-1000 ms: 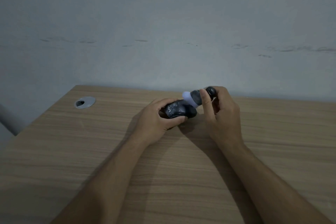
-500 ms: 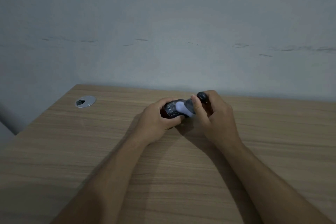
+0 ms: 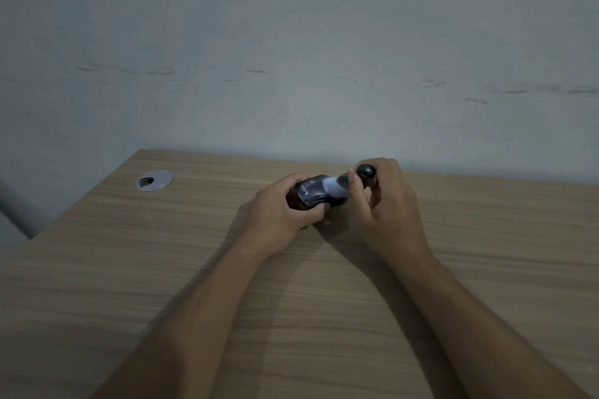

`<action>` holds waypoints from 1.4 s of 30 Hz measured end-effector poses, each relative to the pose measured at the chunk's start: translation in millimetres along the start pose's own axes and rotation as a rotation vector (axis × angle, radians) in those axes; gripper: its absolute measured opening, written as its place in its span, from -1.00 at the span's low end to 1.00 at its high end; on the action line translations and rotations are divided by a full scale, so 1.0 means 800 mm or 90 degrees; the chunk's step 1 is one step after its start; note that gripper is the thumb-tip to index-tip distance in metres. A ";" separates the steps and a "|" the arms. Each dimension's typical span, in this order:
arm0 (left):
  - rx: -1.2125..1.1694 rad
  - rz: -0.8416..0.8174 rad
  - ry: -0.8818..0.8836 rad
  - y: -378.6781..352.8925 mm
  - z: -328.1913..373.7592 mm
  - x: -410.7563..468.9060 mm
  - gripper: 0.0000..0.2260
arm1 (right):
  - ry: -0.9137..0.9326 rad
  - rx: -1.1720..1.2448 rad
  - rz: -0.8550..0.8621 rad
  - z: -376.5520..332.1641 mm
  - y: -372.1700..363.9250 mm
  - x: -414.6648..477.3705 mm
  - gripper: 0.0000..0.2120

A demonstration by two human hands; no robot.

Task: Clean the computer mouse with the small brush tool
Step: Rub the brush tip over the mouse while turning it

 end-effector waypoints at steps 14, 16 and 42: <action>-0.017 0.025 -0.006 -0.001 -0.008 0.004 -0.61 | -0.002 0.006 -0.006 -0.001 0.002 -0.003 -0.91; -0.028 0.025 -0.014 0.000 -0.007 0.005 -0.60 | 0.025 0.019 0.017 -0.011 0.005 -0.002 -0.91; -0.048 0.057 -0.009 0.002 -0.009 0.009 -0.62 | 0.052 -0.038 0.042 -0.007 0.005 -0.002 -0.89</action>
Point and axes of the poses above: each hand's wrist, its own x-axis towards the middle knuckle, its own y-axis out of the back of the hand, z = x × y, the point moved 6 cm from there along x, towards the middle knuckle, and after that the axes turned 9 degrees about y, right-handed, at the moved point
